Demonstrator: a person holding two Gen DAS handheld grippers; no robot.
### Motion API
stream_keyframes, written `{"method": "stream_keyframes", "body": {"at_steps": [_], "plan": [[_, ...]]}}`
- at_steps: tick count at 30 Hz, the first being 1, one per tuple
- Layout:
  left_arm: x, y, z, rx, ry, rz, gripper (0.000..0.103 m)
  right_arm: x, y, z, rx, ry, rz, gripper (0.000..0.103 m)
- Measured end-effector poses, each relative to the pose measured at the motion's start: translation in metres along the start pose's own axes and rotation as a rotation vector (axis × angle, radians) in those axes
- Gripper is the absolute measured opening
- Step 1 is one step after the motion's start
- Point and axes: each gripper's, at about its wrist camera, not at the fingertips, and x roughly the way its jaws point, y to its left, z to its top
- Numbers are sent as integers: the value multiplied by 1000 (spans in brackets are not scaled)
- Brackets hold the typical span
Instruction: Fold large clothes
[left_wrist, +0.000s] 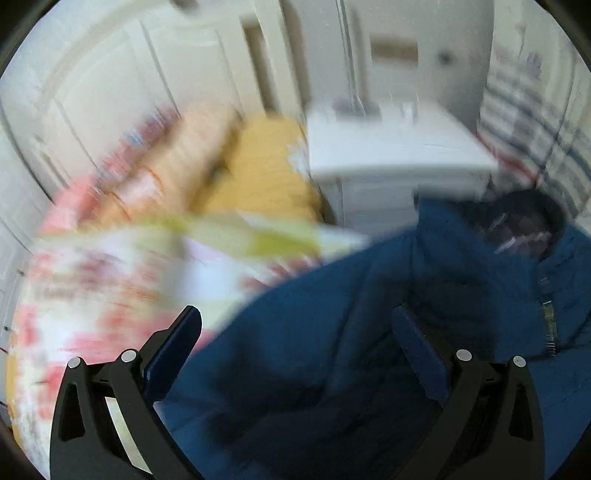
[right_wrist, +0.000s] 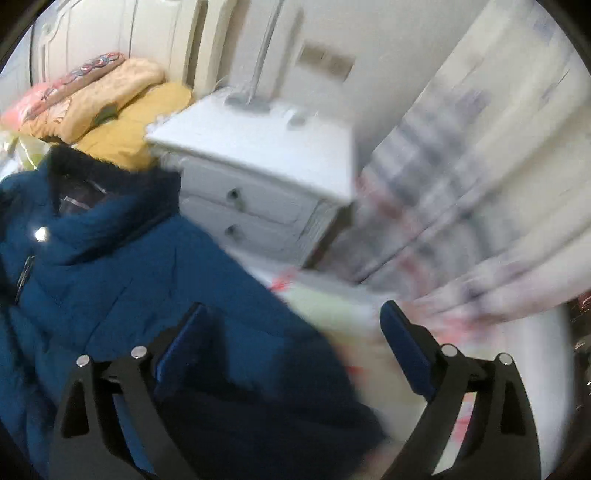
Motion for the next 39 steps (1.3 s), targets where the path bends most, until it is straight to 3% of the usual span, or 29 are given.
{"method": "stream_keyframes", "body": {"at_steps": [1, 3, 5, 9, 11, 14, 17, 19, 21, 22, 25, 27, 30, 39], "plan": [[-22, 4, -4, -16, -58, -23, 99, -17, -3, -2, 10, -32, 26, 93], [-60, 13, -19, -57, -128, -98, 99, -59, -7, -17, 77, -69, 163, 94], [-75, 13, -40, -74, -98, -141, 99, -84, 1, -37, 101, -69, 247, 94], [-83, -6, -90, -21, -11, -163, 99, -114, 41, -84, 97, -63, 286, 94], [-81, -20, -113, 41, 2, -111, 99, -114, 65, -103, 65, -40, 271, 94], [-74, -32, -127, 61, 3, -73, 99, -100, 94, -118, -2, -24, 169, 100], [-88, -28, -124, 12, 49, -31, 99, -108, 83, -117, 118, 37, 170, 95], [-125, -28, -132, -10, -37, -34, 99, -140, 75, -124, 204, -21, 224, 95], [-156, -34, -148, 8, -113, -57, 99, -163, 77, -135, 196, -92, 265, 97], [-159, -38, -152, 27, -111, -62, 99, -167, 83, -142, 164, -101, 246, 97], [-142, -59, -172, 109, -45, -41, 99, -146, 94, -157, 105, -45, 192, 97], [-122, -66, -181, 123, 9, -25, 99, -126, 91, -166, 143, -10, 223, 101], [-118, -60, -183, 86, 6, -57, 99, -118, 86, -173, 187, -8, 267, 101], [-118, -63, -185, 98, 1, -39, 99, -133, 78, -181, 246, 6, 288, 100]]}}
